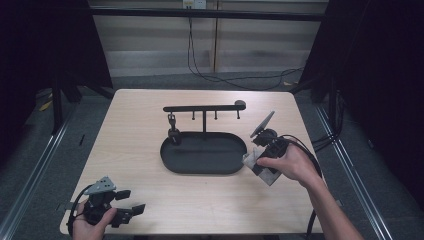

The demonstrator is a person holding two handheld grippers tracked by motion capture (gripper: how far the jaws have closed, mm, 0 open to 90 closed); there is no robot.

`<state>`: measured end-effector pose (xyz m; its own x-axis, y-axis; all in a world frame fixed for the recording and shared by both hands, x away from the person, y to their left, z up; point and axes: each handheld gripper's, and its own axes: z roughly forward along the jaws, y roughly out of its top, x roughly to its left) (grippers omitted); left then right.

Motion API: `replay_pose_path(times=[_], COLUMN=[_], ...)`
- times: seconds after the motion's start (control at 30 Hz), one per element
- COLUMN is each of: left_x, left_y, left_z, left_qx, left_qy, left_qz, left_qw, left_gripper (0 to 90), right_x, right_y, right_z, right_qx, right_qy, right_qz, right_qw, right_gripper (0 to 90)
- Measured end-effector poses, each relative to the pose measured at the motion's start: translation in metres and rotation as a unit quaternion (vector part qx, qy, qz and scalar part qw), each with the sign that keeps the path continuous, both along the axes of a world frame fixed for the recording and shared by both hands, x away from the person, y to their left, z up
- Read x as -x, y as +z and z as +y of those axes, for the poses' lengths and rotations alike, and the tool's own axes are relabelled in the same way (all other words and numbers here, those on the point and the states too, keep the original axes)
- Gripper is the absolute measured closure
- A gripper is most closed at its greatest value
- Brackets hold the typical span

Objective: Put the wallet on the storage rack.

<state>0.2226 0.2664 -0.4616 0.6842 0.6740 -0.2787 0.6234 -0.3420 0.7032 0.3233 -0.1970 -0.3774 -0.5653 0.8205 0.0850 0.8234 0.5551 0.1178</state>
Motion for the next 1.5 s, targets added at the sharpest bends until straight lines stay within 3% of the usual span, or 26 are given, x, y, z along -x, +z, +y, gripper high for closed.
replay_pose_path(times=[0.3, 0.53, 0.67, 1.1, 1.4, 1.5], left_x=[0.0, 0.0, 0.0, 0.0, 0.0, 0.0], left_y=[0.0, -0.001, 0.0, 0.0, 0.0, 0.0], left_z=[0.0, -0.001, 0.0, 0.0, 0.0, 0.0], left_qx=[0.002, -0.002, 0.0, 0.0, 0.003, 0.001], left_qy=[0.0, -0.002, 0.0, 0.0, 0.001, 0.0], left_qz=[0.001, 0.004, 0.004, 0.003, 0.002, 0.001], left_qw=[1.0, 1.0, 1.0, 1.0, 1.0, 1.0], left_gripper=[20.2, 20.2, 20.2, 20.2, 20.2, 20.2], right_x=[-0.016, -0.022, -0.027, -0.039, -0.05, -0.052], right_y=[0.0, 0.001, 0.002, -0.001, -0.003, -0.004], right_z=[0.002, 0.0, -0.001, 0.005, 0.011, 0.013], right_qx=[-0.023, -0.034, -0.051, -0.085, -0.109, -0.106], right_qy=[-0.024, -0.04, -0.057, -0.077, -0.104, -0.114], right_qz=[-0.002, -0.016, -0.023, -0.03, -0.037, -0.047], right_qw=[0.9995, 0.9985, 0.9968, 0.993, 0.9879, 0.9866], right_gripper=[33.1, 33.1, 33.1, 33.1, 33.1, 33.2])
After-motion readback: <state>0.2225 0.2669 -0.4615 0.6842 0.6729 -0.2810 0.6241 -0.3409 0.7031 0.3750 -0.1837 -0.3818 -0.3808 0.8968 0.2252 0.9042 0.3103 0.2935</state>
